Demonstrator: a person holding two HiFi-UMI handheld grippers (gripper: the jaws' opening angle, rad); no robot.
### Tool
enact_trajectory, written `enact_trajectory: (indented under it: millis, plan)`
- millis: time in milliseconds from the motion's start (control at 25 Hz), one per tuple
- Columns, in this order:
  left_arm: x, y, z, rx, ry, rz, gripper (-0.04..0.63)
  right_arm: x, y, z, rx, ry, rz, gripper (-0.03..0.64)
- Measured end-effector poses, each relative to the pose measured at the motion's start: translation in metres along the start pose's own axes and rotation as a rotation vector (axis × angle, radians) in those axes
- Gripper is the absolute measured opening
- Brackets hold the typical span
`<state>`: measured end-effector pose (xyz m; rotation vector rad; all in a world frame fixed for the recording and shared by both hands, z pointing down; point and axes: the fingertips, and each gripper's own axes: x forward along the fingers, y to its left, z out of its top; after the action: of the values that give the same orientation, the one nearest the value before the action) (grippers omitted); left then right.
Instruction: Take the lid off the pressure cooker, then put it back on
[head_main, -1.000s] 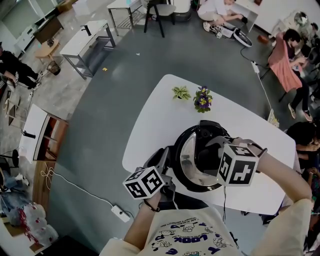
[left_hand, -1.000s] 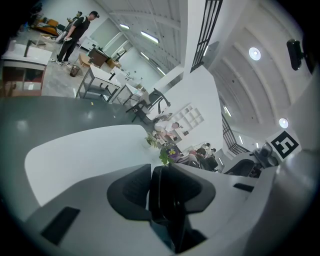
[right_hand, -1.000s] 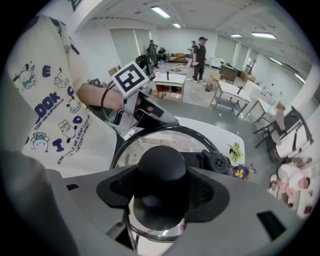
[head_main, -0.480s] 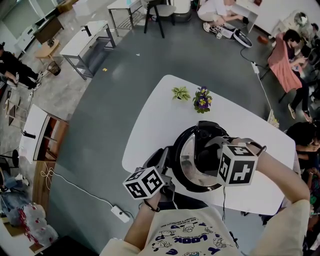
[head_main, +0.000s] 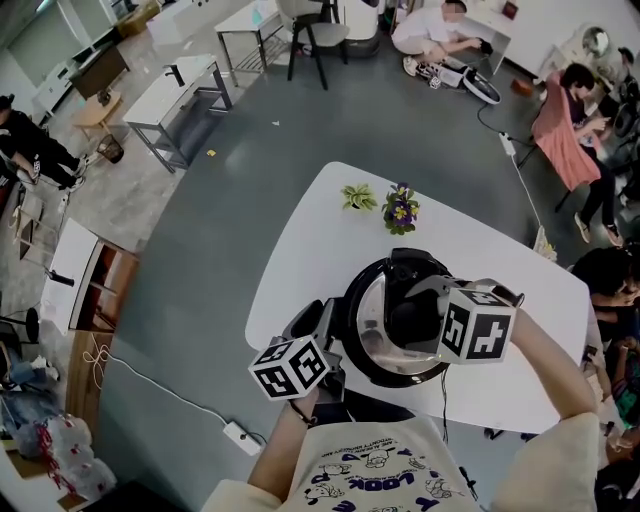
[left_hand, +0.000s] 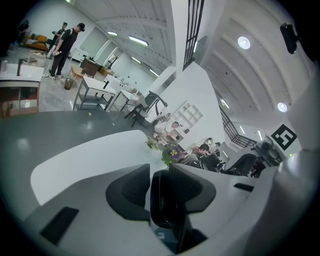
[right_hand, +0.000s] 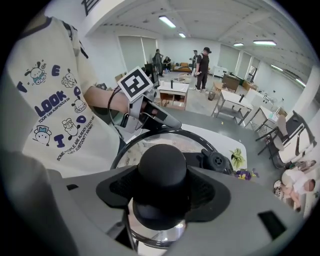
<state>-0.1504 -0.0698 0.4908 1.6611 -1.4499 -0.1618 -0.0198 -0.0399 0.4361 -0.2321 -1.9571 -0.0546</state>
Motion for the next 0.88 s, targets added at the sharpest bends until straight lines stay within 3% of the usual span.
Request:
enact_trajectory:
  millis: [80,200,360,480,720,880]
  plan:
    - [-0.003,-0.001,0.007,0.009,-0.022,0.0,0.13,-0.002,0.004,0.002,0.029,-0.057,0.018,0.321]
    - [-0.007,-0.005,0.02,0.034,-0.057,-0.001,0.13,-0.004,0.006,0.007,0.09,-0.142,0.006,0.447]
    - [-0.011,-0.015,0.039,0.106,-0.107,-0.008,0.13,-0.013,-0.007,0.007,0.117,-0.227,-0.114,0.448]
    - [-0.015,-0.028,0.057,0.177,-0.152,-0.011,0.13,-0.033,-0.018,0.012,0.192,-0.359,-0.188,0.448]
    - [-0.024,-0.064,0.099,0.356,-0.256,-0.019,0.13,-0.091,-0.054,0.01,0.385,-0.639,-0.445,0.434]
    - [-0.032,-0.093,0.125,0.444,-0.329,-0.027,0.121,-0.14,-0.072,-0.001,0.537,-0.824,-0.683,0.337]
